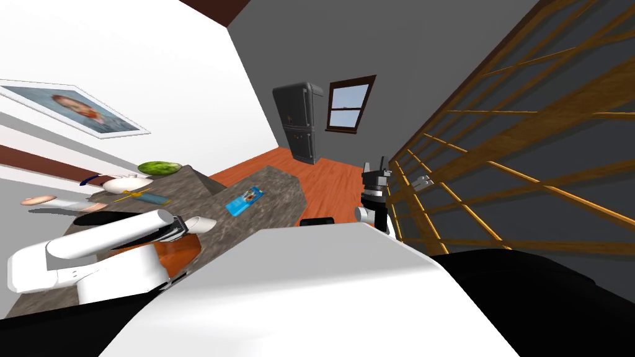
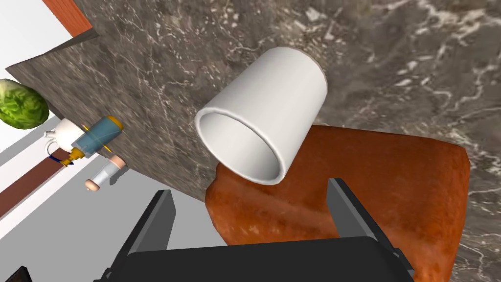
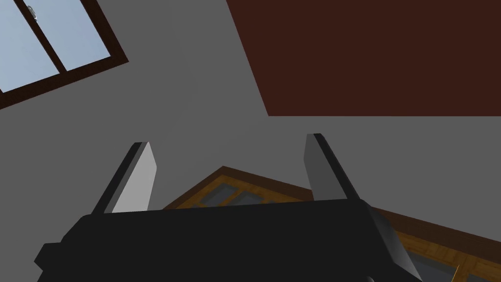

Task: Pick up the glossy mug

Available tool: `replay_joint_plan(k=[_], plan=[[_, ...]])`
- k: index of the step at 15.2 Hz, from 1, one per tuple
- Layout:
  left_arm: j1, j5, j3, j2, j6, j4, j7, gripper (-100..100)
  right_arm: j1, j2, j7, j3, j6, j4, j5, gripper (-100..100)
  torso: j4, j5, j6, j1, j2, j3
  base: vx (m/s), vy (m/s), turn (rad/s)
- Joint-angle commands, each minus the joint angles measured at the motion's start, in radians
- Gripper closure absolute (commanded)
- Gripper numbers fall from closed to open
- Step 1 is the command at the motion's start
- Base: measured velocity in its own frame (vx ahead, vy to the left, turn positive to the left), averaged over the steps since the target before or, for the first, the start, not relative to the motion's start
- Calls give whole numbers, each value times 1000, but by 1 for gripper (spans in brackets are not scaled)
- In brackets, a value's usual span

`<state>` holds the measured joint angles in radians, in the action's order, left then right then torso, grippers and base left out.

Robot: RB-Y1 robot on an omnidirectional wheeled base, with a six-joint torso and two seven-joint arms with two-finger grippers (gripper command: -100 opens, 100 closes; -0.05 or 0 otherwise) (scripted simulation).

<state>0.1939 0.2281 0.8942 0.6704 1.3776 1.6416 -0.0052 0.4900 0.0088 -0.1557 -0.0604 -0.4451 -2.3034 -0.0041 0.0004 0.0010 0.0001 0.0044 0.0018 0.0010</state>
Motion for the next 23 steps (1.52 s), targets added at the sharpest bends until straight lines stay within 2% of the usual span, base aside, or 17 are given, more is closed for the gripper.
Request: replay_joint_plan(k=[1,2,3,5,6,8,9,10,12,13,15,16,18,19,22,23], plan=[[5,10,13,5,50,-6,1,-100,0,0,0,0,0,0,0,0,0,0,0,0,0,0,6,47,-96],[5,10,13,5,50,-6,1,-100,0,0,0,0,0,0,0,0,0,0,0,0,0,0,2,29,-12],[6,27,38,18,86,-38,9,-100,0,0,0,0,0,0,0,0,0,0,-1,-1,0,0,6,34,-160],[6,27,38,18,118,-38,9,-100,0,0,0,0,0,0,0,0,0,0,0,0,0,0,2,46,-122],[8,44,62,30,145,-69,16,-100,0,0,0,0,0,0,0,0,0,0,-1,0,0,0,-1,58,-121],[8,44,62,30,182,-69,16,-100,0,0,0,0,0,0,0,0,0,0,0,1,0,0,6,57,-114],[8,44,62,30,184,-69,16,-100,0,0,0,0,0,0,0,0,0,0,-1,0,0,0,4,29,-9],[10,60,83,42,219,-98,24,-100,0,0,0,0,0,0,0,0,0,0,-1,-1,0,0,7,39,-134],[10,60,83,42,245,-98,24,-100,0,0,0,0,0,0,0,0,0,0,0,0,0,0,1,50,-110],[13,75,103,53,275,-126,30,-100,0,0,0,0,0,0,0,0,0,0,-1,0,0,0,1,56,-114],[13,75,103,53,302,-126,30,-100,0,0,0,0,0,0,0,0,0,0,0,1,0,0,3,56,-99],[15,90,120,64,333,-150,36,-100,0,0,0,0,0,0,0,0,0,0,-1,0,0,0,10,49,-94],[15,90,120,64,354,-150,36,-100,0,0,0,0,0,0,0,0,0,0,0,1,0,0,3,55,-82],[18,102,135,74,389,-173,42,-100,0,0,0,0,0,0,0,0,0,0,-1,0,0,0,-1,56,-109],[20,113,148,83,443,-191,47,-100,0,0,0,0,0,0,0,0,0,0,0,1,0,0,-5,63,-112],[20,113,148,83,443,-191,47,-100,0,0,0,0,0,0,0,0,0,0,-1,1,0,0,-7,44,-28]])
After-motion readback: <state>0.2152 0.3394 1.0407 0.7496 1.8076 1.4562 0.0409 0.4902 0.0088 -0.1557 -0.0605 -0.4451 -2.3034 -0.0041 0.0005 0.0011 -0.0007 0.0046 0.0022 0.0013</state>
